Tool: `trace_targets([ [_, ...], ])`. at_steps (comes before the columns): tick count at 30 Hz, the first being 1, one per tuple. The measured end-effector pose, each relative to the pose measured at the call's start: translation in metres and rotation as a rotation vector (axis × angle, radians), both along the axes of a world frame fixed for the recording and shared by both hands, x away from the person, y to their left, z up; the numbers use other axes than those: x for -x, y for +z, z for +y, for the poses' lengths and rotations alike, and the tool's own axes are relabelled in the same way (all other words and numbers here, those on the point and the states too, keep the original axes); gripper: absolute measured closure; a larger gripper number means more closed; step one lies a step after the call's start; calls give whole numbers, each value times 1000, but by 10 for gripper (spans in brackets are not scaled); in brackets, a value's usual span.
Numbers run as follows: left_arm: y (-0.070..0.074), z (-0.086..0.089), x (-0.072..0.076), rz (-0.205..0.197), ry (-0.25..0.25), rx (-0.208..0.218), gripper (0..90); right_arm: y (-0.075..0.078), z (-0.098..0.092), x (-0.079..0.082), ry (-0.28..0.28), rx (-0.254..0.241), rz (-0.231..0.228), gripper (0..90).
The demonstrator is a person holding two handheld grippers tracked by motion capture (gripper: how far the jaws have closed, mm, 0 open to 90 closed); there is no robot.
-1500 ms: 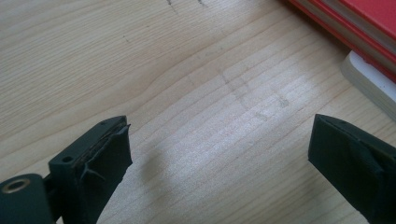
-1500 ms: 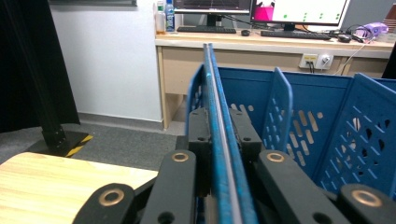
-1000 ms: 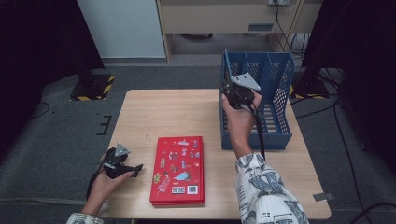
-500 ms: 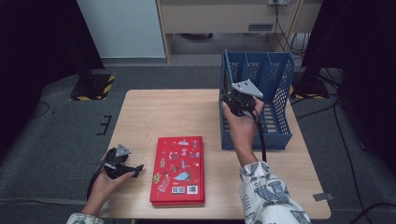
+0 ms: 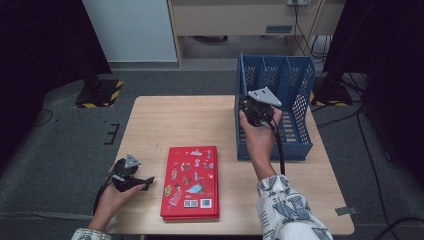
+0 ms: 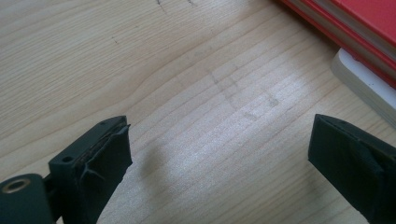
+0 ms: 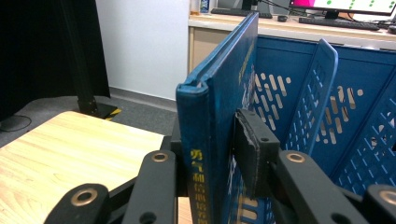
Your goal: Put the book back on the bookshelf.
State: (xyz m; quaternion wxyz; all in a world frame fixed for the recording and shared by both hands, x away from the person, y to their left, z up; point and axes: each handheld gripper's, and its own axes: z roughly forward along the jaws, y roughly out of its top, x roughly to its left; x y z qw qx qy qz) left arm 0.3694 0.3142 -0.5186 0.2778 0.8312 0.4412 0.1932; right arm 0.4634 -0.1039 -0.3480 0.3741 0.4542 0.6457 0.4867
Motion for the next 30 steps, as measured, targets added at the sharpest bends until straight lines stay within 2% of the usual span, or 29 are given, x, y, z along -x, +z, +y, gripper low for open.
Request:
trace_targets([
  [14,0,0,0,-2,1,3,51,0,3,-5,2,-8,6,679],
  [24,0,0,0,-2,0,2,50,0,0,-4,24,-26,0,517],
  [30,0,0,0,-2,0,2,50,0,-2,-3,48,-57,12,403],
])
